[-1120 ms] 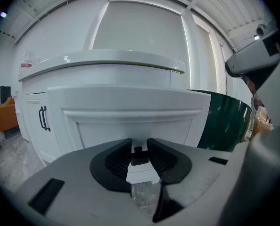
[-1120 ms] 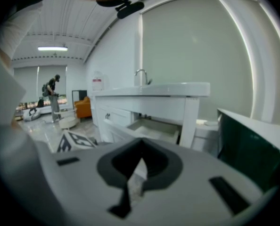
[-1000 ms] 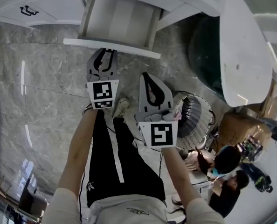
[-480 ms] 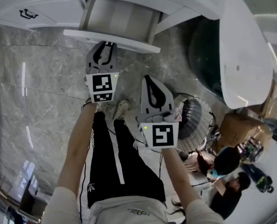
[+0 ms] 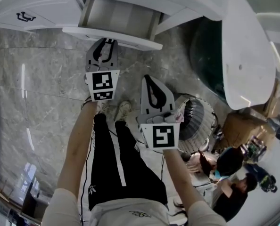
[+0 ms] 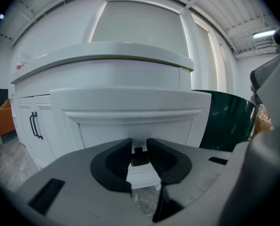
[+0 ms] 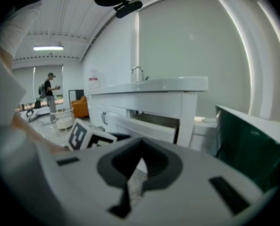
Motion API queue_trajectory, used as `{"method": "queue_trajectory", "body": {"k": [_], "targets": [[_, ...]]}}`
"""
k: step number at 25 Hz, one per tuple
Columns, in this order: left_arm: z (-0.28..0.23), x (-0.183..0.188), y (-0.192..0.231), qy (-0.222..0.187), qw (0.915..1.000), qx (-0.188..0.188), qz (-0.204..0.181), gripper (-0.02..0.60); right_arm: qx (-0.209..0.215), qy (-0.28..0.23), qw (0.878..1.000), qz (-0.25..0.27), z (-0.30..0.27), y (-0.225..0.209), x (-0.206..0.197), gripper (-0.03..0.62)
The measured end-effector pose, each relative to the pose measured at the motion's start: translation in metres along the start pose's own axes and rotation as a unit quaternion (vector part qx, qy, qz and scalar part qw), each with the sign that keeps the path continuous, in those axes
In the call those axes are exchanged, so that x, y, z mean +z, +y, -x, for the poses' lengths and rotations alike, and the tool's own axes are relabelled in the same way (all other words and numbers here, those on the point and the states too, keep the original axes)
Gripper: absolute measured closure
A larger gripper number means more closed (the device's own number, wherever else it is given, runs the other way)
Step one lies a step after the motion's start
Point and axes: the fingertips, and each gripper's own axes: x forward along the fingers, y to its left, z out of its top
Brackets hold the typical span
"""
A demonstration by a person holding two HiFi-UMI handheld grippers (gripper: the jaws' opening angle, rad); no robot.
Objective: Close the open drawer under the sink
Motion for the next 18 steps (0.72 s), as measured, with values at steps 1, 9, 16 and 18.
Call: {"method": "queue_trajectory", "body": {"k": [1,9,16,18], "targets": [[-0.002,0.001,0.0,-0.001,1.0,-0.001,0.0,0.462,0.001,0.002,1.0,0.001,-0.001,0.0,-0.001,0.566],[-0.014,0.006,0.003,-0.007,0.9999,-0.007,-0.003,0.462,-0.007,0.004,1.0,-0.004,-0.014,-0.006,0.003,0.566],[-0.022,0.01,0.005,-0.007,0.9999,-0.014,-0.004,0.46,-0.007,0.004,1.0,-0.008,-0.023,0.0,0.005,0.566],[-0.022,0.01,0.005,-0.009,0.9998,-0.016,-0.004,0.46,-0.006,0.006,1.0,-0.009,-0.025,0.0,0.005,0.566]]}}
